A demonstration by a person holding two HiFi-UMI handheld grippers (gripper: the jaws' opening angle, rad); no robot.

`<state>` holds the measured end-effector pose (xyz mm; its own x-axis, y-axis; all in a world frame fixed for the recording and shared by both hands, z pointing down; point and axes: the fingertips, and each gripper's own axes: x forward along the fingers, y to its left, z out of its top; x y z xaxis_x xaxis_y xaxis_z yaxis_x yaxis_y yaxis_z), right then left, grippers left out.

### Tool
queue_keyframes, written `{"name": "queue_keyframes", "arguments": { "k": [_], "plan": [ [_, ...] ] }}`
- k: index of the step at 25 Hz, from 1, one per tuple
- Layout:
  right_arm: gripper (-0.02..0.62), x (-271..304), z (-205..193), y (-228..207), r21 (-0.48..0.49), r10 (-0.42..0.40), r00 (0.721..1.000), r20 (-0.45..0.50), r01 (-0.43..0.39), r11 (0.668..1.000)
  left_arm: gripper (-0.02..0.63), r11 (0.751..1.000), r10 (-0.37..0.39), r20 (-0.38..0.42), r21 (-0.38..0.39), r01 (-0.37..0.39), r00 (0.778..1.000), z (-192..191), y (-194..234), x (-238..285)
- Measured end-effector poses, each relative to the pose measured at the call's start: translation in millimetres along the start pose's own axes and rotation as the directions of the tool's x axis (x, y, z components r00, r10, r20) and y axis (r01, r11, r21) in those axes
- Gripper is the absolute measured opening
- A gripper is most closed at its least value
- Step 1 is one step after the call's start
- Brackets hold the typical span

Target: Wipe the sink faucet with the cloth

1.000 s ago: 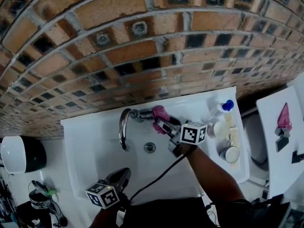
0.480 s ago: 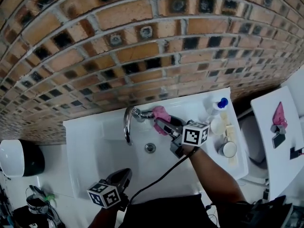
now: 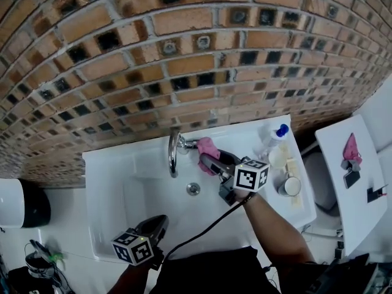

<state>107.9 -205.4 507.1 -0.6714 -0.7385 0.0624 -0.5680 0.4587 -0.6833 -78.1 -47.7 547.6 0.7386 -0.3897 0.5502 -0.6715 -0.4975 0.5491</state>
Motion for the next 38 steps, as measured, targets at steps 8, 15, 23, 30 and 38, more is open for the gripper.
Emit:
{"name": "queue_keyframes", "arguments": {
  "k": [8, 15, 23, 30, 38],
  "plan": [
    [0.172, 17, -19, 15, 0.069, -0.035, 0.995, 0.094, 0.029, 0.997, 0.006, 1.000, 0.003, 0.006, 0.002, -0.003, 1.000, -4, 17, -23],
    [0.172, 36, -32, -21, 0.260, -0.126, 0.976, 0.179, 0.076, 0.963, 0.006, 0.999, 0.039, 0.019, -0.008, -0.038, 0.999, 1, 39, -35],
    [0.172, 54, -44, -39, 0.314, -0.154, 0.973, 0.170, 0.095, 0.945, 0.006, 0.998, 0.043, 0.017, -0.046, -0.042, 0.999, 1, 48, -29],
    [0.172, 56, -52, -53, 0.329, -0.172, 0.973, 0.154, 0.114, 0.938, 0.006, 0.997, 0.048, -0.010, -0.067, -0.049, 0.999, -2, 54, -19],
    [0.172, 53, -67, -62, 0.315, -0.169, 0.979, 0.109, 0.127, 0.940, 0.006, 0.997, 0.041, -0.030, -0.063, -0.043, 0.999, 2, 49, -12]
  ]
}}
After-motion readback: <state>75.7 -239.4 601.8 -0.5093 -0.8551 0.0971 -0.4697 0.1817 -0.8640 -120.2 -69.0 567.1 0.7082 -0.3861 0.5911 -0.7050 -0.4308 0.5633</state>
